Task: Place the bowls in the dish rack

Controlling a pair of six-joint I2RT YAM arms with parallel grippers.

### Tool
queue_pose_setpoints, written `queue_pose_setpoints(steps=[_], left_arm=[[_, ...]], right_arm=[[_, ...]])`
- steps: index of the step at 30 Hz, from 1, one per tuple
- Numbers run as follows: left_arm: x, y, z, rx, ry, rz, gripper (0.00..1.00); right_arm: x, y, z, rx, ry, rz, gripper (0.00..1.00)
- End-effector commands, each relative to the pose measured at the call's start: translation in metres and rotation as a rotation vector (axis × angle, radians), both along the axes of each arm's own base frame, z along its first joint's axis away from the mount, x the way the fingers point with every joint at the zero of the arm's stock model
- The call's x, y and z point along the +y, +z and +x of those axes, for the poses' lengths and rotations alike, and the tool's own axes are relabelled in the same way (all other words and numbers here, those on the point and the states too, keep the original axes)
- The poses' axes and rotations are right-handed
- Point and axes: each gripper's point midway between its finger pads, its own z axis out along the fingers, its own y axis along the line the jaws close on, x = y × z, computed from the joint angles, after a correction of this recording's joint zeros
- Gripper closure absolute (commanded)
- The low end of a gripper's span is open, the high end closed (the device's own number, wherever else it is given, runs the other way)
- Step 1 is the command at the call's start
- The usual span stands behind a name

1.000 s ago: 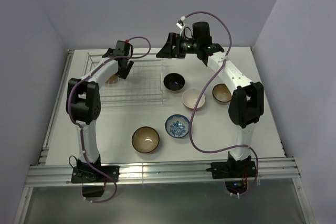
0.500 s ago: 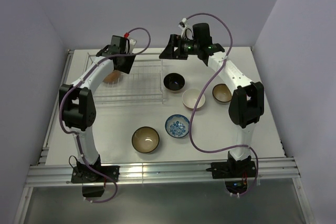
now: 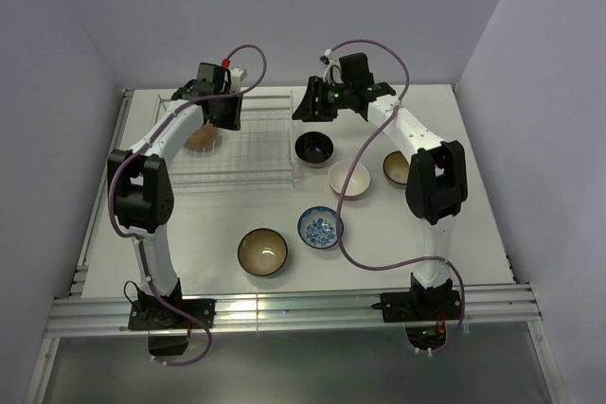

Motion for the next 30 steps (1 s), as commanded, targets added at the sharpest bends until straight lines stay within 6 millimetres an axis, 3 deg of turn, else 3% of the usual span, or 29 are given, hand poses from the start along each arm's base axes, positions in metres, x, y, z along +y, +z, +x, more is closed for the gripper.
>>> queue_pose_setpoints(steps=[1,7,21,23,27,30], left_arm=[[0.0,0.01,0.007,0.004,0.028,-0.094,0.73],[0.007,0.002,0.006,0.026,0.048,-0.099,0.73],[0.02,-0.016,0.004,0.067,0.086,-0.078,0.75],[0.026,-0.02,0.004,0.073,0.104,-0.066,0.75],[0.039,-0.026,0.005,0.085,0.135,-0.028,0.77],[0.051,-0.031,0.006,0.095,0.161,0.003,0.8]], right_arm=[[0.012,-0.005,-0.006,0.042,0.027,0.038,0.5],[0.023,-0.017,-0.004,0.098,0.029,0.074,0.58],[0.041,-0.039,-0.003,0.152,0.053,0.083,0.61],[0.042,-0.04,-0.005,0.164,0.057,0.091,0.69],[0.043,-0.041,-0.005,0.174,0.056,0.099,0.97],[0.043,-0.042,-0.005,0.179,0.054,0.102,1.0]])
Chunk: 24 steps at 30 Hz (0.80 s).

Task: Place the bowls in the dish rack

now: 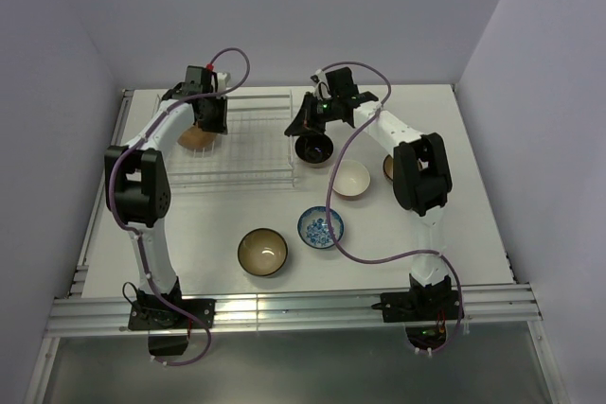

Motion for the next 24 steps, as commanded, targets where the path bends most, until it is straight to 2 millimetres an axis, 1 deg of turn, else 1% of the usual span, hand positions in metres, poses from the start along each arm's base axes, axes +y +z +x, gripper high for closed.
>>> queue_pose_setpoints(steps=[1,3,4,10,12,17,21,22,24], left_arm=[[0.021,-0.002,0.004,0.011,0.054,0.045,0.81],[0.029,-0.008,0.005,0.026,0.062,0.07,0.82],[0.032,-0.005,0.007,0.019,0.064,0.076,0.83],[0.051,-0.003,0.021,-0.014,0.061,0.137,0.84],[0.059,-0.003,0.027,-0.02,0.058,0.155,0.87],[0.069,0.0,0.032,-0.023,0.076,0.165,0.88],[0.07,0.002,0.035,-0.033,0.073,0.169,0.88],[0.076,0.002,0.036,-0.034,0.091,0.196,0.88],[0.079,0.003,0.038,-0.039,0.1,0.204,0.88]], right_arm=[[0.01,0.013,0.007,-0.102,0.048,0.032,1.0],[0.01,0.013,0.007,-0.096,0.044,0.034,1.0],[0.01,0.013,0.007,-0.097,0.044,0.035,1.0],[0.009,0.011,0.006,-0.095,0.045,0.034,1.0],[0.009,0.011,0.005,-0.093,0.046,0.033,1.0],[0.01,0.01,0.005,-0.09,0.046,0.035,1.0],[0.01,0.009,0.005,-0.087,0.045,0.035,1.0],[0.01,0.01,0.005,-0.09,0.047,0.034,1.0],[0.01,0.01,0.005,-0.088,0.049,0.033,1.0]])
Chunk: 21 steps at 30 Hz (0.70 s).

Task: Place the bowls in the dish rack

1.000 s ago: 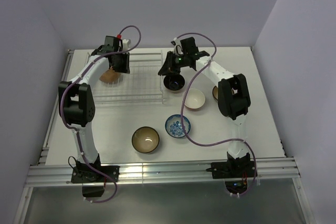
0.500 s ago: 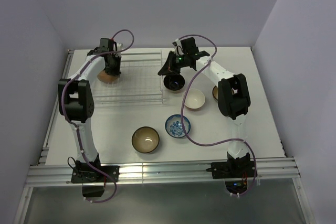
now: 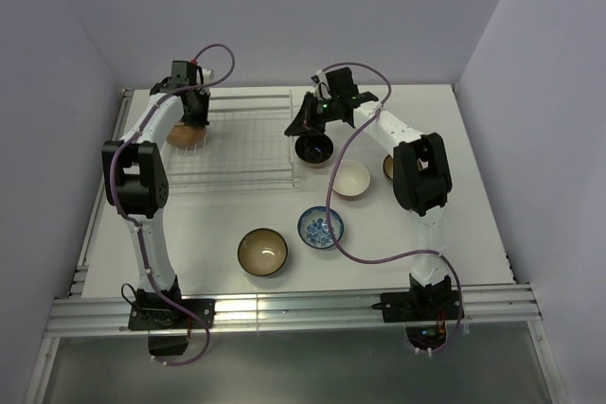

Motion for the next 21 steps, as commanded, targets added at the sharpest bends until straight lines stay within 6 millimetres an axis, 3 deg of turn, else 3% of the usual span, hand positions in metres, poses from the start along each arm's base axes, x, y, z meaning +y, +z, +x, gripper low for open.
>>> queue_pose_setpoints(steps=[1,8,11,15,17,21], left_arm=[[0.011,0.012,0.013,-0.041,0.014,0.045,0.89],[0.01,0.021,0.017,-0.054,-0.006,0.029,0.86],[-0.003,0.033,0.017,-0.085,-0.065,-0.023,0.81],[-0.03,0.072,0.008,-0.172,-0.176,-0.148,0.7],[-0.043,0.088,0.003,-0.207,-0.219,-0.212,0.68],[-0.063,0.126,-0.01,-0.277,-0.297,-0.308,0.62]], right_arm=[[0.009,0.009,0.005,-0.113,0.065,0.026,1.0],[0.009,0.009,0.006,-0.115,0.07,0.026,1.0],[0.012,0.012,0.005,-0.118,0.087,0.031,0.87],[0.012,0.019,0.006,-0.141,0.082,0.03,0.66],[0.012,0.022,0.007,-0.146,0.08,0.031,0.63],[0.011,0.022,0.007,-0.146,0.076,0.021,0.45]])
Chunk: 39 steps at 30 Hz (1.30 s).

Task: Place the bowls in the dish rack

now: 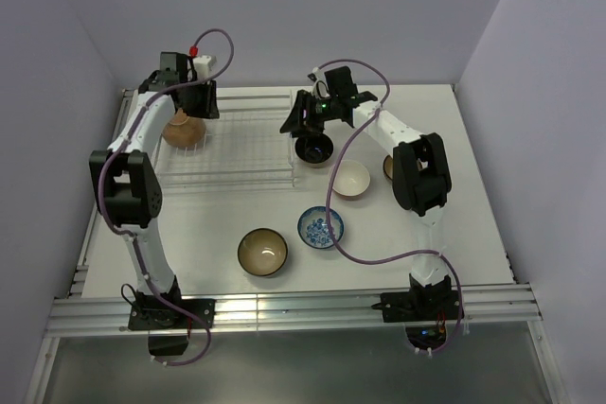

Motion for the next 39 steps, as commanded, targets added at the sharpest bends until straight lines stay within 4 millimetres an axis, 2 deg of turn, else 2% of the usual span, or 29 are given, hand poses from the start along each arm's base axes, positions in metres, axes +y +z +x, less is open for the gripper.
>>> queue_pose_setpoints(steps=[1,2,5,8,10,14,16,17,18,20,22,25,26,28,30,31,33,34,35,37,38,39], left_arm=[[-0.028,0.082,-0.006,-0.194,-0.114,-0.143,0.6],[-0.032,0.093,-0.011,-0.21,-0.13,-0.166,0.55],[-0.036,0.106,-0.018,-0.234,-0.14,-0.196,0.51],[-0.038,0.115,-0.024,-0.243,-0.148,-0.21,0.47],[-0.04,0.119,-0.028,-0.247,-0.155,-0.221,0.45],[-0.042,0.131,-0.04,-0.282,-0.17,-0.231,0.41],[-0.042,0.127,-0.048,-0.274,-0.178,-0.233,0.39],[-0.042,0.135,-0.053,-0.297,-0.185,-0.237,0.38],[-0.04,0.13,-0.057,-0.287,-0.188,-0.244,0.37],[-0.041,0.142,-0.067,-0.313,-0.209,-0.269,0.34],[-0.043,0.145,-0.077,-0.318,-0.254,-0.29,0.33],[-0.054,0.151,-0.104,-0.341,-0.391,-0.305,0.32],[-0.056,0.153,-0.116,-0.35,-0.434,-0.304,0.31],[-0.061,0.15,-0.141,-0.354,-0.549,-0.271,0.3],[-0.068,0.141,-0.158,-0.335,-0.622,-0.23,0.3],[-0.069,0.128,-0.172,-0.292,-0.671,-0.195,0.3],[-0.081,0.113,-0.194,-0.25,-0.739,-0.147,0.3],[-0.084,0.11,-0.205,-0.248,-0.776,-0.122,0.3],[-0.087,0.098,-0.215,-0.22,-0.793,-0.114,0.3],[-0.095,0.088,-0.227,-0.223,-0.848,-0.071,0.3],[-0.099,0.08,-0.238,-0.217,-0.883,-0.054,0.3],[-0.098,0.074,-0.24,-0.214,-0.892,-0.019,0.3]], right_arm=[[0.008,0.02,0.007,-0.082,0.025,0.021,0.43],[0.007,0.021,0.007,-0.083,0.023,0.018,0.4],[0.004,0.02,0.007,-0.085,0.012,0.001,0.29],[0.002,0.019,0.005,-0.08,0.001,-0.013,0.25],[0.0,0.019,0.003,-0.084,0.005,-0.017,0.23],[-0.003,0.037,-0.004,-0.106,0.019,0.003,0.22],[-0.009,0.043,-0.006,-0.122,0.015,0.002,0.21],[-0.012,0.051,-0.007,-0.141,0.011,0.002,0.21],[-0.016,0.055,-0.007,-0.157,0.01,-0.002,0.21],[-0.021,0.062,-0.01,-0.172,0.009,-0.004,0.21],[-0.026,0.068,-0.015,-0.191,0.014,-0.01,0.2],[-0.037,0.076,-0.026,-0.209,0.023,-0.02,0.2],[-0.041,0.078,-0.03,-0.214,0.025,-0.022,0.16],[-0.051,0.09,-0.041,-0.258,0.031,-0.027,0.09],[-0.067,0.097,-0.042,-0.303,0.014,-0.047,0.0],[-0.075,0.108,-0.047,-0.335,0.004,-0.051,0.0],[-0.095,0.115,-0.047,-0.367,-0.02,-0.079,0.0],[-0.103,0.126,-0.051,-0.395,-0.034,-0.08,0.0],[-0.112,0.129,-0.054,-0.395,-0.042,-0.088,0.0],[-0.136,0.143,-0.055,-0.45,-0.064,-0.111,0.0],[-0.146,0.144,-0.058,-0.451,-0.078,-0.129,0.0],[-0.162,0.144,-0.057,-0.461,-0.107,-0.152,0.0]])
